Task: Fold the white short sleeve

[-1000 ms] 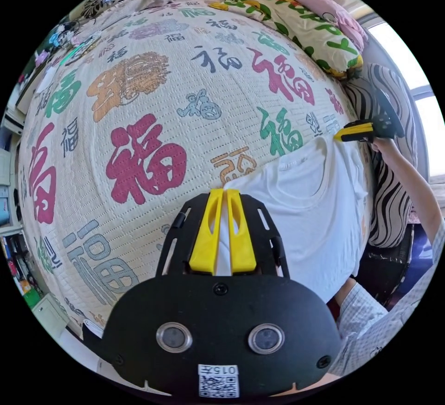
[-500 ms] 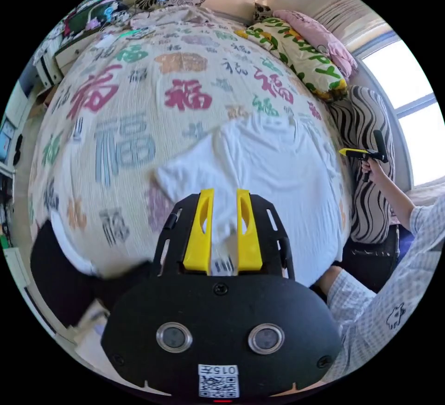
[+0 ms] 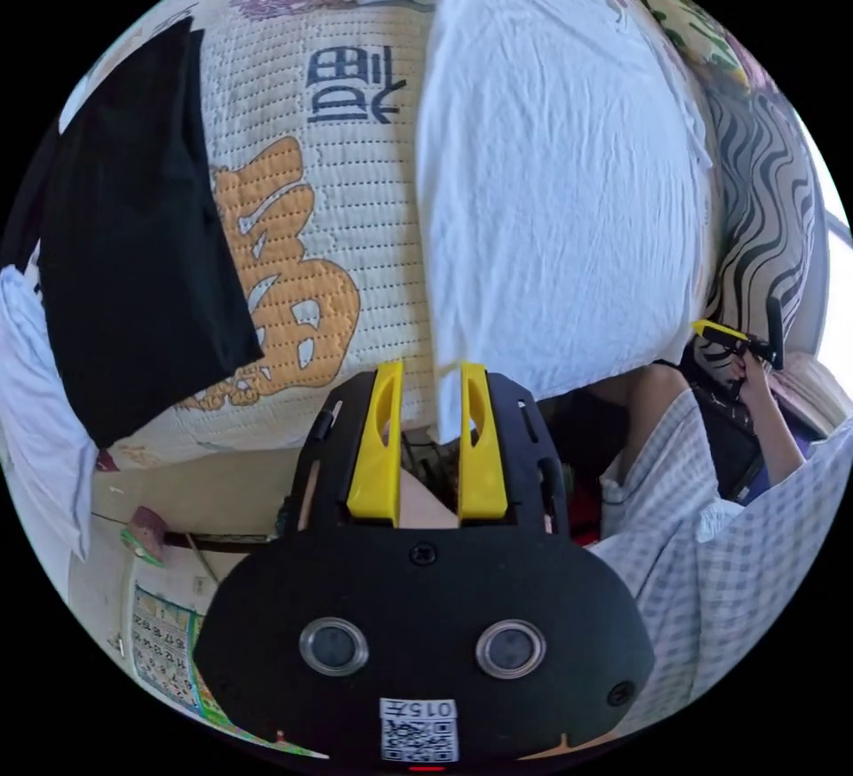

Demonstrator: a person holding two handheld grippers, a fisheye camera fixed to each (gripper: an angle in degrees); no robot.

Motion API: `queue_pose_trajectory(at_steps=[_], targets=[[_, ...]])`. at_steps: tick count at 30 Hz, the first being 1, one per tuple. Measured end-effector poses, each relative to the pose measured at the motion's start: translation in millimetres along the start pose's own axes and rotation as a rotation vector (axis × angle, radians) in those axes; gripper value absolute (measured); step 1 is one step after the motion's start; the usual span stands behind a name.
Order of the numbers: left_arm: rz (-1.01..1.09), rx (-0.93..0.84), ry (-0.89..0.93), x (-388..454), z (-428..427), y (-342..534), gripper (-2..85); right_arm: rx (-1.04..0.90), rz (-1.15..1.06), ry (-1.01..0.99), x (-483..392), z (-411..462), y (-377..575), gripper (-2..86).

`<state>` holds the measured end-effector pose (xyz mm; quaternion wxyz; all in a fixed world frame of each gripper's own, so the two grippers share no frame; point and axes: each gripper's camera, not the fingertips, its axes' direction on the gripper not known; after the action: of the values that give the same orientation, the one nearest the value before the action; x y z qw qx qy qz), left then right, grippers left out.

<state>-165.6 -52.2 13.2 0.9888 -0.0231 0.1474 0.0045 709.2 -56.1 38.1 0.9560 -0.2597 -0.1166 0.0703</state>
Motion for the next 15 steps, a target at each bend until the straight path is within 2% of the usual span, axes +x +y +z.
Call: queue_pose_trajectory(at_steps=[6, 10, 15], targets=[[0.061, 0.032, -0.017, 4.3, 13.1, 20.6, 9.0, 0.003, -0.023, 0.027, 11.3, 36.2, 10.9, 7.2], [0.162, 0.056, -0.076, 12.1, 22.9, 38.4, 8.5, 0.046, 0.003, -0.035, 25.9, 48.1, 29.5, 7.2], [0.214, 0.109, -0.047, 12.3, 33.0, 60.9, 9.3, 0.103, 0.022, -0.096, 28.1, 60.6, 54.7, 9.6]])
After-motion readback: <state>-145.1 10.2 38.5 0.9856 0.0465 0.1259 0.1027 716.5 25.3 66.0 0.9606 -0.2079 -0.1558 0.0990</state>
